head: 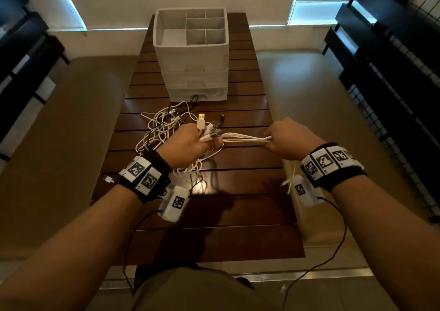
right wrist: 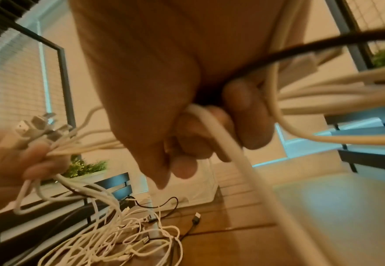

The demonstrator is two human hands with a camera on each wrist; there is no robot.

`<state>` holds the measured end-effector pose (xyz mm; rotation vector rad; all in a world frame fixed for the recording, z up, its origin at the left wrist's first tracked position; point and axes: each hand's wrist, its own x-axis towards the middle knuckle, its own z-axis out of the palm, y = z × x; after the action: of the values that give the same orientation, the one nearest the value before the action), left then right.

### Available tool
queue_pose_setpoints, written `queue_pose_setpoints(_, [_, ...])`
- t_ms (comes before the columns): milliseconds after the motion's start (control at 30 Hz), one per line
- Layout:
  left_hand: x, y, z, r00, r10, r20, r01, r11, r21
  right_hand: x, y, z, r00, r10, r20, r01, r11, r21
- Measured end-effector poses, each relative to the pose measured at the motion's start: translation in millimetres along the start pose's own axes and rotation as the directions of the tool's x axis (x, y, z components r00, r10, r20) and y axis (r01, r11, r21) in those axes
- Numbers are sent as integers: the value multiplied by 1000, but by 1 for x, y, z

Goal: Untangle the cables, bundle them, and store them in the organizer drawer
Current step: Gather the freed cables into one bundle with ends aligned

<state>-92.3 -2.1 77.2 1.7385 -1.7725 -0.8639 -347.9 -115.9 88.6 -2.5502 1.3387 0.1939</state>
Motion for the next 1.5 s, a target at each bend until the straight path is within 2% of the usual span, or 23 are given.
queue_pose_setpoints(100, [-1,2,0,1000,-5,-27,5,1000,15,-5,17,18,999,-29,-16,31,984,178])
queue_pose_setpoints(167, [-4,2,4,999,-33,-21,32,999,-43,-12,35,29,998,-9,64,-11,953,304])
queue_pose_setpoints(233, [-8,-2,12,999,-33,2,33,999,-25,-20,46,34,987,4,163,-68,918,392])
queue_pose_setpoints(300, [-10,-10,24,997,-74,23,74,997,-14,-21,49,33,975,25,222,-93,948,303])
queue_pose_setpoints(367, [-10,-16,32,992,-119,41,120,992,-36,-16,46,23,968,58,246,-86,991,102])
queue_pose_setpoints(433, [-12,-18,31,992,-120,48,123,991,-62,-11,43,6,981,54,186,-51,998,-25])
queue_pose_setpoints(467, [-14,-16,27,994,-104,39,107,990,-87,-9,41,-4,991,37,130,-33,999,-33])
queue_pose_setpoints(567, [-19,-15,-1,990,-126,-69,115,982,-150,-4,24,-27,996,-93,5,92,990,106])
queue_pose_setpoints(633, [-25,-16,-28,976,-148,-160,128,983,-132,0,11,-27,987,-158,-16,157,961,226])
queue_pose_setpoints(700, [-33,-15,-54,970,-145,-195,128,987,-95,4,7,-16,983,-176,-43,181,948,261])
queue_pose_setpoints(800, [-46,-19,-75,962,-176,-207,167,984,-62,13,9,2,987,-157,-28,159,964,214])
queue_pose_setpoints(867, [-52,-29,-81,955,-192,-225,180,981,-73,16,8,7,984,-174,22,163,953,254])
queue_pose_setpoints(967, [-62,-42,-88,935,-232,-268,201,970,-138,17,9,7,972,-231,55,179,866,467])
queue_pose_setpoints(1067, [-71,-51,-98,911,-295,-290,234,946,-226,13,13,6,974,-225,-23,182,719,671])
queue_pose_setpoints(1133, [-75,-54,-103,913,-299,-276,230,939,-256,12,14,9,984,-158,-79,160,617,770])
queue_pose_setpoints(1200, [-77,-55,-107,919,-289,-269,231,946,-228,13,11,14,990,-94,-102,137,583,800])
queue_pose_setpoints(1267, [-77,-56,-110,923,-283,-261,228,948,-222,14,7,18,996,-46,-80,92,535,840])
queue_pose_setpoints(1400, [-78,-59,-112,924,-291,-250,235,945,-229,18,-6,22,997,76,-13,-13,325,945])
queue_pose_setpoints(1500, [-79,-62,-112,931,-282,-233,228,945,-233,26,-18,24,967,247,-63,-13,295,956])
